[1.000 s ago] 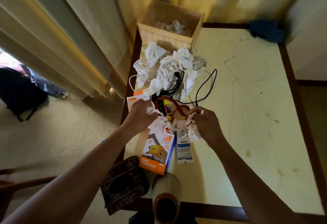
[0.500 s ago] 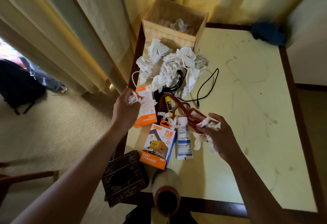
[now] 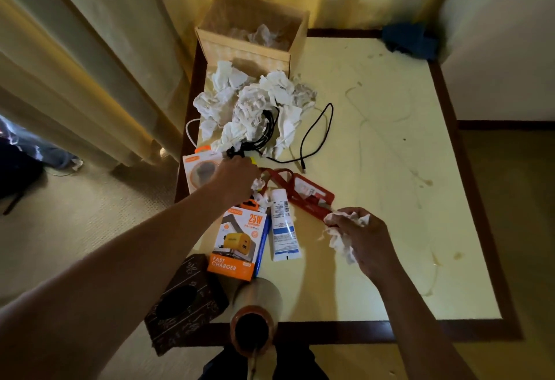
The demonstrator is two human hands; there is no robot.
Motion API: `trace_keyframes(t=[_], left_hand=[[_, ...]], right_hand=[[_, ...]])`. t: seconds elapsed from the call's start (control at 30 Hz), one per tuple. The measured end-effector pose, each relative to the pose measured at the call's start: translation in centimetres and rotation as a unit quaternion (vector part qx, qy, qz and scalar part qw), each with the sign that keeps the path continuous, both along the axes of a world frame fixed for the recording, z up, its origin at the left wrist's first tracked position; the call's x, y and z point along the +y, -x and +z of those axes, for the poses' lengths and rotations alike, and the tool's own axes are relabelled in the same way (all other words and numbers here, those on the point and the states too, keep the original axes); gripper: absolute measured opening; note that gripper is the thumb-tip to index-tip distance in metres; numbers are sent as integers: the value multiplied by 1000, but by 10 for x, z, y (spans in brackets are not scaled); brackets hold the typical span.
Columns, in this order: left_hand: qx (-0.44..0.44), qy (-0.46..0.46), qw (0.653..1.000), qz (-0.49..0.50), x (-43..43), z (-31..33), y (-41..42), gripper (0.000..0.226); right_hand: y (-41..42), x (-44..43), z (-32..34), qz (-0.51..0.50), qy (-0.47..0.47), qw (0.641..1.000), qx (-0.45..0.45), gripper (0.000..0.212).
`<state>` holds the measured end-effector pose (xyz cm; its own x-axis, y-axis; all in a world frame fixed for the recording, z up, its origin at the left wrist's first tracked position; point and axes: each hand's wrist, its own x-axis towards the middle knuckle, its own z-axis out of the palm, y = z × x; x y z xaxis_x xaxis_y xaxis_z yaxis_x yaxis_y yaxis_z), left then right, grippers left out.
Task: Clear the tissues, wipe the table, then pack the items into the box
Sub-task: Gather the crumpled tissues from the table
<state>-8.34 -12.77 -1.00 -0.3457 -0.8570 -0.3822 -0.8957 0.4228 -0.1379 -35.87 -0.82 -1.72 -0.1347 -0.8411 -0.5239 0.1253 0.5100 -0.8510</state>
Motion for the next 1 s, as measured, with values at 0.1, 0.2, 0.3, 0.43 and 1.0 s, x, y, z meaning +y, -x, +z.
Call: trace_keyframes(t=[0.1, 0.2, 0.3, 0.43, 1.0], left_hand=[[6, 5, 1000, 8, -4, -2, 3, 31], [148, -15, 984, 101, -6, 1, -3, 28], [321, -34, 924, 204, 0, 17, -13, 12], [417, -49, 849, 321, 7, 41, -23, 15], [613, -78, 644, 450, 48, 61, -76, 19]], right_hand=[[5, 6, 0, 2, 18, 1000, 8, 14], [14, 9, 7, -17, 15, 999, 26, 15], [22, 10, 14, -43, 21, 999, 16, 12], [17, 5, 47, -27, 27, 999, -23, 19], [-122, -86, 7, 392, 109, 798, 445, 27]])
